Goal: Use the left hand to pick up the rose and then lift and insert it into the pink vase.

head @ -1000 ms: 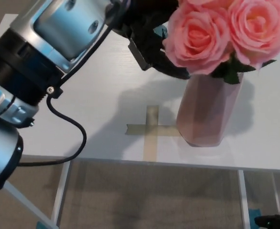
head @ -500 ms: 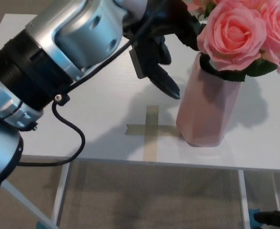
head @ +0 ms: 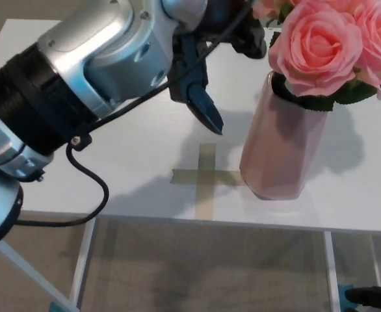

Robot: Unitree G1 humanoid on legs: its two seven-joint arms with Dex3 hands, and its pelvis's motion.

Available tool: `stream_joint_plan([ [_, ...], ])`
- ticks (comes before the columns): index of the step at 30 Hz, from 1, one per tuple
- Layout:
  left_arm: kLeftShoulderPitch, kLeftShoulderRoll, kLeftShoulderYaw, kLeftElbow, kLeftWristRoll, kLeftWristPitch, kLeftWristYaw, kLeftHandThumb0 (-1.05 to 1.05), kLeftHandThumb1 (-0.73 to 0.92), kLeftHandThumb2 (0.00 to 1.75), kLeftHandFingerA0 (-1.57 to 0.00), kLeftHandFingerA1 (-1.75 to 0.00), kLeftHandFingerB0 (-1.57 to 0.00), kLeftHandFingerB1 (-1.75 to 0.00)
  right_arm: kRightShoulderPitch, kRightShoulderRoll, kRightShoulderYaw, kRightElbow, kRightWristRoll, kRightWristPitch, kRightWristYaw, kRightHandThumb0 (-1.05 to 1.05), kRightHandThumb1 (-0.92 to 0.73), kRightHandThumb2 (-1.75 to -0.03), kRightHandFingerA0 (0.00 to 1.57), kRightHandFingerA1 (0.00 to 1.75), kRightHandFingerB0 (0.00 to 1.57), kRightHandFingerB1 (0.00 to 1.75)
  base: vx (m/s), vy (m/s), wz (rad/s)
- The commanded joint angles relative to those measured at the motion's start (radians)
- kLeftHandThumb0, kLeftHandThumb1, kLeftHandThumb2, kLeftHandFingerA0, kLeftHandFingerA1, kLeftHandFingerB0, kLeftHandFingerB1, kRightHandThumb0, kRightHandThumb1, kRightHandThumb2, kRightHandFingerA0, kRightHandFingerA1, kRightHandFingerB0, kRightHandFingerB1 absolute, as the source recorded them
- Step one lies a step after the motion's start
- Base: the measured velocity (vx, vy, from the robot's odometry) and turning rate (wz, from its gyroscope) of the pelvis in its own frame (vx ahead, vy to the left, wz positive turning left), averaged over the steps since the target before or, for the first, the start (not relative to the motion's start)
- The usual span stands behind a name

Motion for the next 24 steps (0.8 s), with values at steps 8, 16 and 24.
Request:
stream_joint_plan([
  [8, 0.067, -0.015, 0.281, -0.023, -0.042, -0.065, 0.022, -0.63, 0.37, 0.81, 0.00, -0.07, 0.00, -0.05, 0.022, -0.003, 0.000, 0.010, 0.000, 0.000, 0.008, -0.33, -0.66, -0.59, 0.58, 0.41, 0.53, 0.39, 0.00, 0.000, 0.00],
  [16, 0.234, 0.115, 0.340, -0.207, -0.009, -0.038, -0.010, -0.62, 0.35, 0.80, 0.00, -0.13, 0.00, -0.10, 0.035, 0.000, 0.011, 0.003, -0.007, 0.005, 0.009, -0.33, -0.66, -0.59, 0.58, 0.41, 0.52, 0.38, 0.00, 0.000, 0.00],
  [24, 0.550, 0.226, 0.546, -0.420, -0.046, -0.104, 0.095, -0.60, 0.35, 0.76, -0.02, -0.25, -0.11, -0.38, 0.050, -0.009, 0.018, 0.004, -0.008, -0.005, 0.012, -0.33, -0.66, -0.59, 0.58, 0.41, 0.53, 0.39, 0.00, 0.000, 0.00],
])
